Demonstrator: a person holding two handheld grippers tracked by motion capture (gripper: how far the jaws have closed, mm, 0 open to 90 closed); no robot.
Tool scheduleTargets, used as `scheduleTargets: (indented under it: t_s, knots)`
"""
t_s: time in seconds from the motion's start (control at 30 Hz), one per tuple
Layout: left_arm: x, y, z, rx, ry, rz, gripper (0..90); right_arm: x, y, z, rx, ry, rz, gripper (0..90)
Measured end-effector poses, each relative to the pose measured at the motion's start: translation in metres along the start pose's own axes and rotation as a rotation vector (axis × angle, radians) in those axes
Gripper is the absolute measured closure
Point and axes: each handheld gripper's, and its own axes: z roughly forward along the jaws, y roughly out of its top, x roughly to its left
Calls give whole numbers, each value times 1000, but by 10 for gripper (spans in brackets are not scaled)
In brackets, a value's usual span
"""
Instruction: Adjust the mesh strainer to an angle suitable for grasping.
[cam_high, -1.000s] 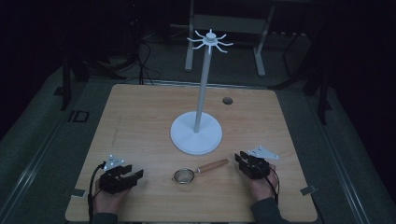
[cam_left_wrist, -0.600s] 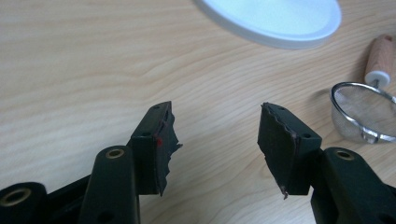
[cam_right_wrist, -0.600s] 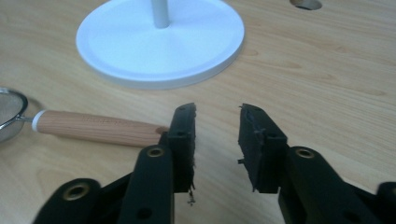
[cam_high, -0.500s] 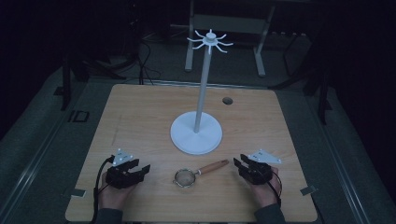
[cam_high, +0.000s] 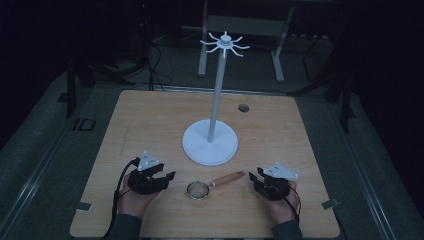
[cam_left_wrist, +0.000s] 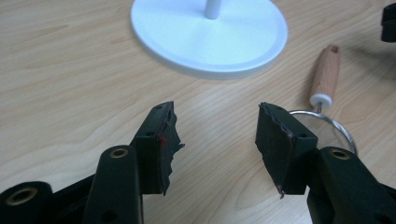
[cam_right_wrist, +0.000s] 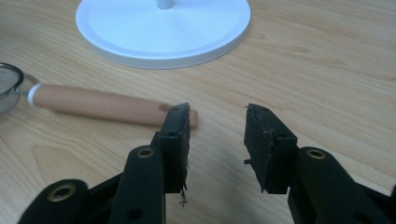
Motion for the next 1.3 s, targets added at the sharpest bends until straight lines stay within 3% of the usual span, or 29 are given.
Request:
scheduleTargets:
  t_s: [0.4,0.73,1.1,1.3]
  knots:
    - [-23,26,16,35,-49,78,487,-7,-3,-3,-10,-24,16,542]
    - [-37,40,29,53,-77,107,490,-10,-4,-4,-7,-35,29,535]
    - [-50,53,49,124,-124,150,521,-13,-6,-3,-3,-45,35,510]
    - [-59,58,55,137,-143,169,531,-14,-7,-2,0,-51,36,493]
